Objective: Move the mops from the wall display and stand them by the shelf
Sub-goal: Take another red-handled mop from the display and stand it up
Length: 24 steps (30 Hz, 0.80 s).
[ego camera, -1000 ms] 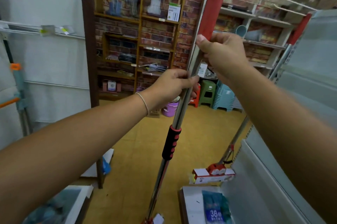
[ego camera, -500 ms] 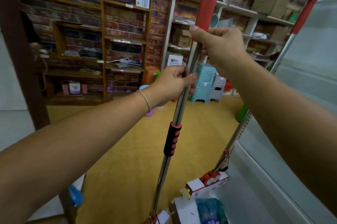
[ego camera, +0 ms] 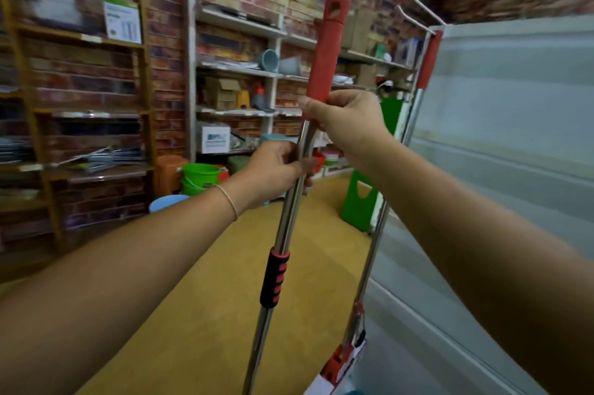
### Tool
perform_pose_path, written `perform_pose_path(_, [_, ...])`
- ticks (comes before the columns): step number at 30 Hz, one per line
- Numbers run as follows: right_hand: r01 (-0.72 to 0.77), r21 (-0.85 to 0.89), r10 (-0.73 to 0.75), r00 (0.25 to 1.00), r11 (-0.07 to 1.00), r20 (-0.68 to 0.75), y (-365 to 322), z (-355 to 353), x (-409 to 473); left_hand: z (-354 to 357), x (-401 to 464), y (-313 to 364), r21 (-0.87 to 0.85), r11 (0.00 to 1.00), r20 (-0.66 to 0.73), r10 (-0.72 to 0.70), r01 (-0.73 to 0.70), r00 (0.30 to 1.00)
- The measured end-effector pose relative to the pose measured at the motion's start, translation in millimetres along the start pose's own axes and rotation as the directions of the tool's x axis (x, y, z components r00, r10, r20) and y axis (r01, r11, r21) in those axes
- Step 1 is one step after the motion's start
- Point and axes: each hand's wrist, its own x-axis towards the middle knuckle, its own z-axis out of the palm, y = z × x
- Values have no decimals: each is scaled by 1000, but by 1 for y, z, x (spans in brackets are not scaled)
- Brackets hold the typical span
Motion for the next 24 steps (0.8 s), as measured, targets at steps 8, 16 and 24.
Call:
perform_pose_path(8, [-21, -43, 21, 1000, 999, -8, 31, -16, 64, 13, 72, -26, 96, 995, 42, 18, -22, 999])
perform_pose_path(16, [16, -68, -21, 996, 998, -83, 54, -34, 127, 29, 149, -18, 241, 964, 190, 67, -113, 979])
perform_pose_path(24, [-32, -155, -2, 977, 987, -213, 70, -44, 182, 42, 224, -27, 258, 935, 312, 158, -244, 937])
